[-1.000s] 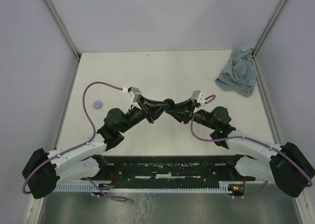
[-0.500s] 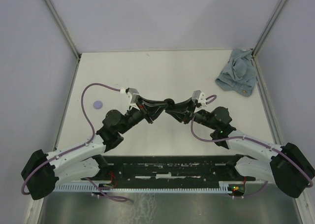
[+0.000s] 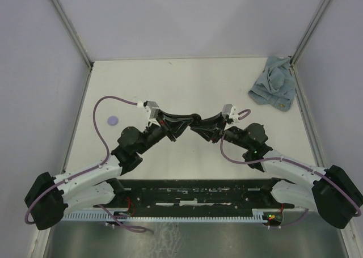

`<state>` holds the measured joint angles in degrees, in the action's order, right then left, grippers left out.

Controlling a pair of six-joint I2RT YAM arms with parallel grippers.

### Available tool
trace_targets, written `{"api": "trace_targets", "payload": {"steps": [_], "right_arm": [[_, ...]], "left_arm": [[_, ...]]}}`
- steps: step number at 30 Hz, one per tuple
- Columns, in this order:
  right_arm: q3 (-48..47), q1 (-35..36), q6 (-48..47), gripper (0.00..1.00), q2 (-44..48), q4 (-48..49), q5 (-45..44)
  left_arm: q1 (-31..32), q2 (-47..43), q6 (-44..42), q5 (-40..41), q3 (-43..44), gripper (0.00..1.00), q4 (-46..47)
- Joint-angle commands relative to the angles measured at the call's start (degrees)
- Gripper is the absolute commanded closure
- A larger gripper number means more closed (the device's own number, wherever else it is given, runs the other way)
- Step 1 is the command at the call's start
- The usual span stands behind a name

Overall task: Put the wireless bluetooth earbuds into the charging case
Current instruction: Place the earbud in the charging case.

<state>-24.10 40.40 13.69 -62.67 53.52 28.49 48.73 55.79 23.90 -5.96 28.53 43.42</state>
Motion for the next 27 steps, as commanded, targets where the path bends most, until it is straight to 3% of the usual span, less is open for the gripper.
{"api": "trace_targets", "payload": {"steps": [1,27], "right_arm": [[-2.21,0.27,1.05,0.95,1.47,4.3,1.34],[-2.73,0.27,1.16,0.95,1.85,4.93,0.6]], "left_arm": [[0.23,0.69,-2.46,1.56,-0.5,0.88,3.54],[0.9,1.85,-0.7,-1.14,-1.5,0.84,3.07]]}}
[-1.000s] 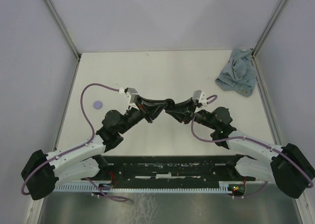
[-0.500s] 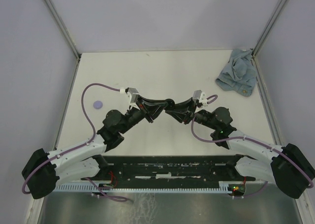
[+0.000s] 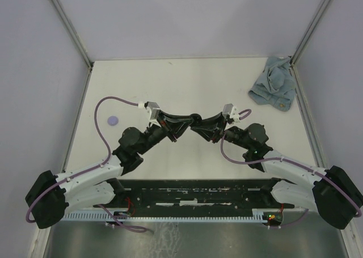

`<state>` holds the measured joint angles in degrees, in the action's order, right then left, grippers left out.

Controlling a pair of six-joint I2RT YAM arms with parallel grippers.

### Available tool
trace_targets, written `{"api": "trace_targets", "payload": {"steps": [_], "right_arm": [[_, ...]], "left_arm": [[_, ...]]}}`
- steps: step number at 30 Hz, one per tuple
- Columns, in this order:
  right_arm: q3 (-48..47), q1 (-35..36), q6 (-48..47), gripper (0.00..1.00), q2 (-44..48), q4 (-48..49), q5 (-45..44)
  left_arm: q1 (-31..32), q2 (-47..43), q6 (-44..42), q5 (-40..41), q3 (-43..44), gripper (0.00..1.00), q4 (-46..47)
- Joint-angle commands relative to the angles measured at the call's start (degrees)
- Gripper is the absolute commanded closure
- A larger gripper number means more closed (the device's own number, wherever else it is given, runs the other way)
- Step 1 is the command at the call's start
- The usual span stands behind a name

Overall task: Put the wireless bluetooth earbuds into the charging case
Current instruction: Place the earbud in the charging case.

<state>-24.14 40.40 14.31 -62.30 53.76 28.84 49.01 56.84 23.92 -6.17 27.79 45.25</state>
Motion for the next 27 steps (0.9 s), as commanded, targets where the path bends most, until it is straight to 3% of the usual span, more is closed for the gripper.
{"api": "trace_targets", "payload": {"steps": [1,12,24,27], "right_arm": [[-2.62,0.29,0.48,0.95,1.54,4.69,0.16],[-1.97,0.25,-0.59,0.95,2.38,3.86,-0.71],[-1.35,0.21,-2.43,0.95,3.49,1.61,-1.66],[-1.16,0.19,-2.53,0.96,3.48,1.53,-1.84]], "left_arm": [[0.62,0.94,-0.72,-1.0,-0.8,0.84,1.1],[0.87,-0.39,-1.06,-2.85,-1.51,0.77,-0.16],[0.86,-6.85,-1.16,4.83,-0.68,0.45,-8.31],[0.87,-8.29,-1.25,6.43,-0.02,0.41,-11.33]]}}
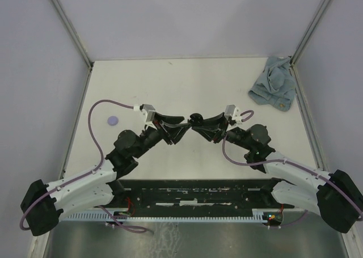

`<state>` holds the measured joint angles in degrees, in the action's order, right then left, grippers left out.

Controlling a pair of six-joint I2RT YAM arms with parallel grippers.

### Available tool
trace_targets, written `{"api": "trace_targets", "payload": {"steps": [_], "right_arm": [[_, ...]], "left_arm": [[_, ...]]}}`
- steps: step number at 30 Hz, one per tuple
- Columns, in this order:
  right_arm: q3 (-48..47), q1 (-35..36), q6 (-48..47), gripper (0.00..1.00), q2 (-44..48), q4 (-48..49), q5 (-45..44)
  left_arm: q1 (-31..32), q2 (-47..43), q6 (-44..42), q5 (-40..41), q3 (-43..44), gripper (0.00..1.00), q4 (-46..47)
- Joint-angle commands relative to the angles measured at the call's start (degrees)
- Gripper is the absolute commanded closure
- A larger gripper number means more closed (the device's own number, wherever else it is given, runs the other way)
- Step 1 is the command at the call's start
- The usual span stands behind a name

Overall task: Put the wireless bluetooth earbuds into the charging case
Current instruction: Place the earbud in the charging case, then move the earbud to the center of the board.

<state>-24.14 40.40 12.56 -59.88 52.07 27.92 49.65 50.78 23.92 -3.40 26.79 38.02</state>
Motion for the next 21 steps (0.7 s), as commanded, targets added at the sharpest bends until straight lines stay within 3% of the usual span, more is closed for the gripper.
{"api": "trace_targets", "payload": {"steps": [1,14,21], "right_arm": [[-1.08,0.17,-0.85,0.96,1.05,3.21,-0.98],[0.9,0.14,-6.92,0.96,3.71,-5.62,-7.0],[4.98,0.13,-10.22,0.97,6.44,-9.31,-15.87]], "left_arm": [[0.27,-2.58,-1.22,4.19,1.19,0.4,-4.76],[-0.03,-2.04,-2.06,11.58,7.29,0.31,-19.2],[-0.64,6.37,-2.81,15.96,14.09,0.29,-29.64]]}}
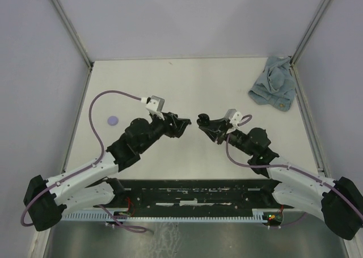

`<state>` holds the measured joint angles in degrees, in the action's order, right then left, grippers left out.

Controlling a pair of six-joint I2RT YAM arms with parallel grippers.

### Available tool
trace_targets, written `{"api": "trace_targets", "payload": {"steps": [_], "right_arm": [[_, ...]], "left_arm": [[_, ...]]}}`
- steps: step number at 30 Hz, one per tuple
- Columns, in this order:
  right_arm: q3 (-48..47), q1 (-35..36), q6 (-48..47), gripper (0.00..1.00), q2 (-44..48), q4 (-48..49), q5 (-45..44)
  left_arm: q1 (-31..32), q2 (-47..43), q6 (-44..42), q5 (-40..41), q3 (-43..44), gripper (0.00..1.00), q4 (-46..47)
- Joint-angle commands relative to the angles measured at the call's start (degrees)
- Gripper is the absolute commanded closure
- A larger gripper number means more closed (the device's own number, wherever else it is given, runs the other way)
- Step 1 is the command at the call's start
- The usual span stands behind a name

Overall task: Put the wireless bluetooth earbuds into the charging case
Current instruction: Move the earbud to the center of the board.

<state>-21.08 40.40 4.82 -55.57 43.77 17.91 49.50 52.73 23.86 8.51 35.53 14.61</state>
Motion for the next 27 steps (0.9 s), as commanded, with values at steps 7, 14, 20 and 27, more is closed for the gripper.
{"api": "trace_targets", "payload": {"steps": [7,14,20,27], "right_arm": [[4.55,0.12,-4.87,0.97,4.51,-2.42,-13.39],[6.7,0.15,-5.34,0.96,5.64,-1.16,-17.08],[7.63,0.2,-5.7,0.96,6.26,-0.79,-19.63],[7.92,0.12,-6.03,0.96,6.62,-0.78,-21.21]], "left_arm": [[-3.37,17.72,-1.22,3.67,12.58,0.29,-11.97],[-6.76,32.55,-0.81,2.25,22.18,0.31,-18.0],[-8.61,42.85,-0.85,0.54,28.59,0.31,-20.11],[-10.12,53.19,-0.42,-2.87,35.17,0.32,-23.11]]}}
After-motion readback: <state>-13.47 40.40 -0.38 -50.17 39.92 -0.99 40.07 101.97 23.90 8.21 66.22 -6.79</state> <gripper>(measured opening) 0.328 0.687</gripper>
